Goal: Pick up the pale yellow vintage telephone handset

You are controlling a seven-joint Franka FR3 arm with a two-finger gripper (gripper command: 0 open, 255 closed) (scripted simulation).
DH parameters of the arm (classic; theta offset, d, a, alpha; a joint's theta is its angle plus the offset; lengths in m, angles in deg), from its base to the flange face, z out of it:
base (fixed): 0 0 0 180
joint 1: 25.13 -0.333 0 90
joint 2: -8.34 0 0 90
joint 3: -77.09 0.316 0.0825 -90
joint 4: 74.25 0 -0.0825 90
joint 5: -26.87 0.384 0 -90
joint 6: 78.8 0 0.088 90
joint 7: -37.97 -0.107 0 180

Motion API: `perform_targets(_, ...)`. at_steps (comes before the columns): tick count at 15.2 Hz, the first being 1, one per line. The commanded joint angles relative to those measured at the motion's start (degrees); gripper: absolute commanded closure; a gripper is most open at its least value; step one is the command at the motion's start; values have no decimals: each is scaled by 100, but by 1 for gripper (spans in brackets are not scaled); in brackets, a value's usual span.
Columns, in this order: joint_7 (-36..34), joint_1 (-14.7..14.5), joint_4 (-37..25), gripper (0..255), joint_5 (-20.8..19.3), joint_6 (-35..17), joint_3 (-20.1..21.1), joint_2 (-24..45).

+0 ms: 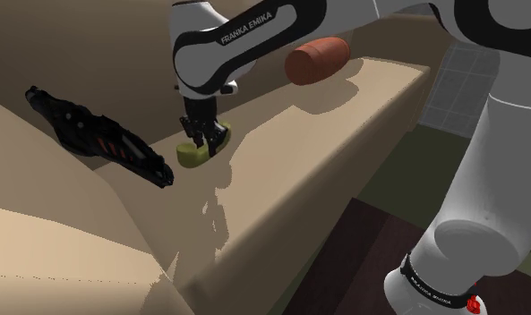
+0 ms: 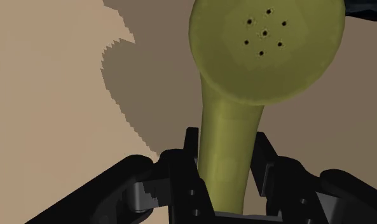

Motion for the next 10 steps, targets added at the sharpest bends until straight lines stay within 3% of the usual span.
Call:
perform_targets(1, 26, 10, -104, 255, 28, 150, 1, -52)
perform_targets(10, 69, 20, -502, 255, 96, 670, 11, -186)
